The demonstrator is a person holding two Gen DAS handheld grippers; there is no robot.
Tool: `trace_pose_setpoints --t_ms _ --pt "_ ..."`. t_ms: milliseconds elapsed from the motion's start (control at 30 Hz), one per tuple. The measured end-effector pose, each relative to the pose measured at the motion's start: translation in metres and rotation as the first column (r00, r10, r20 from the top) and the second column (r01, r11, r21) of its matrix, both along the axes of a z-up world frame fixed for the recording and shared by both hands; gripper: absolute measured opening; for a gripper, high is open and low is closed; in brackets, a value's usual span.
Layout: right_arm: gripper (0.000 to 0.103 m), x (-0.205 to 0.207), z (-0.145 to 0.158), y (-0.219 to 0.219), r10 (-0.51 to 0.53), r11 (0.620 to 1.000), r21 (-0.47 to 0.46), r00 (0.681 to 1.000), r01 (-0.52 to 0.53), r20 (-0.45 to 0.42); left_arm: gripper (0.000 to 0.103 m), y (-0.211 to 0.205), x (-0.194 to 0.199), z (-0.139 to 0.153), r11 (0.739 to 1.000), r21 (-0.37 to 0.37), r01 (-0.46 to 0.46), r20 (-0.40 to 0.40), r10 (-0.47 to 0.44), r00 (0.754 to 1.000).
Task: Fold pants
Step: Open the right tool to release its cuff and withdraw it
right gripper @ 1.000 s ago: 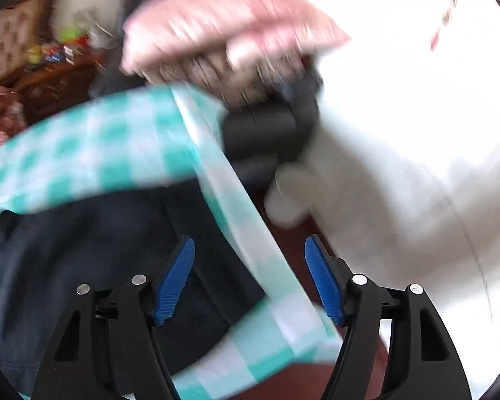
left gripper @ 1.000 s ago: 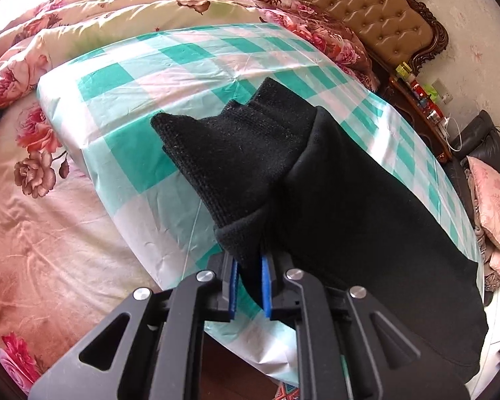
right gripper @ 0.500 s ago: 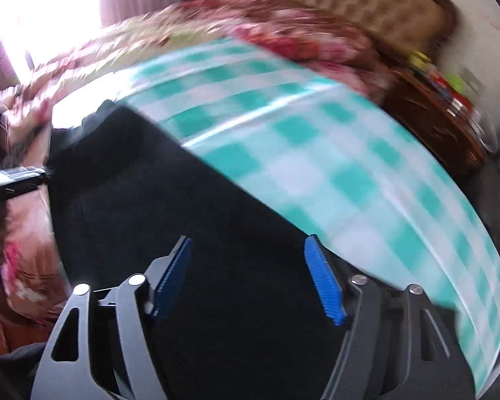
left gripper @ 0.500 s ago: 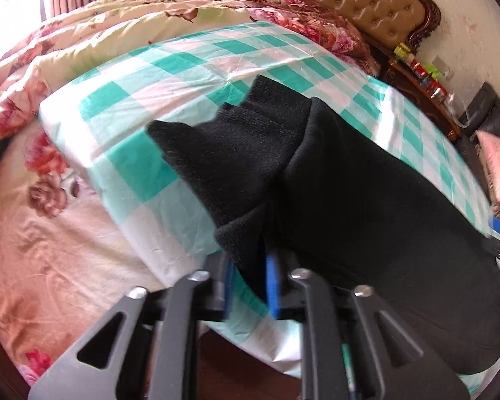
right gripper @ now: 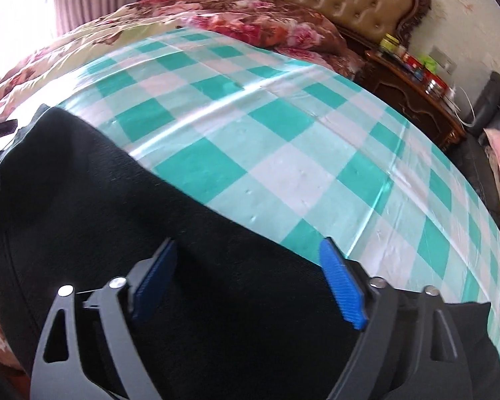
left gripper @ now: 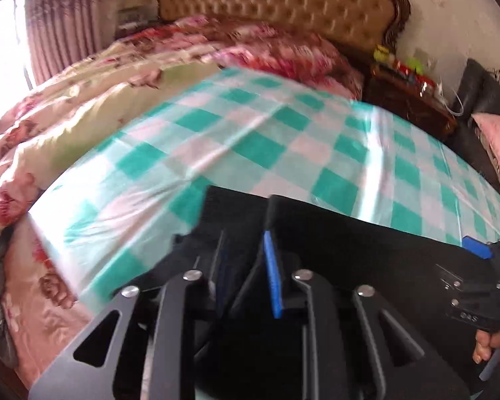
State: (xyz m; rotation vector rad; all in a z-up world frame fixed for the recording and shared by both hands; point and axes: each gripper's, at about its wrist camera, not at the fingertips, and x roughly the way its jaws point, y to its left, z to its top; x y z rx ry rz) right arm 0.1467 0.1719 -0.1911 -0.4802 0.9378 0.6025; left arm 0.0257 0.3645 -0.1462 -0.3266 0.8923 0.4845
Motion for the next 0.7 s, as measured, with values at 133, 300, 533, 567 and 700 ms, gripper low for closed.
trace_pose_setpoints --t_ms 133,300,533,567,700 --pt "0.085 -0.002 0.012 0.003 -0.008 1.000 0.000 1.000 0.008 -0.015 0.028 0.015 0.022 -0.022 0.999 -0.042 -0.020 -0.032 0.019 0.999" --pt "0.092 -0.036 0.052 0.032 0.116 0.986 0.105 0.988 -0.126 0.099 0.039 0.022 0.018 -0.026 0.998 -0.048 -0.032 -0.008 0.032 0.999" --pt "0.091 -0.035 0.041 0.107 0.256 0.959 0.129 0.967 -0.253 -0.005 0.051 0.009 -0.009 -0.002 0.991 -0.004 -0.134 -0.023 0.134 0.991" --pt "0.091 -0.033 0.034 0.114 0.271 0.957 0.118 0.962 -0.265 -0.038 0.051 0.008 -0.014 0.001 0.989 -0.015 -0.145 -0.021 0.145 0.989" --pt "0.085 -0.036 0.004 0.128 0.270 0.963 -0.010 0.963 -0.270 -0.015 0.029 -0.012 -0.043 0.007 0.989 -0.028 -0.147 -0.036 0.146 0.989"
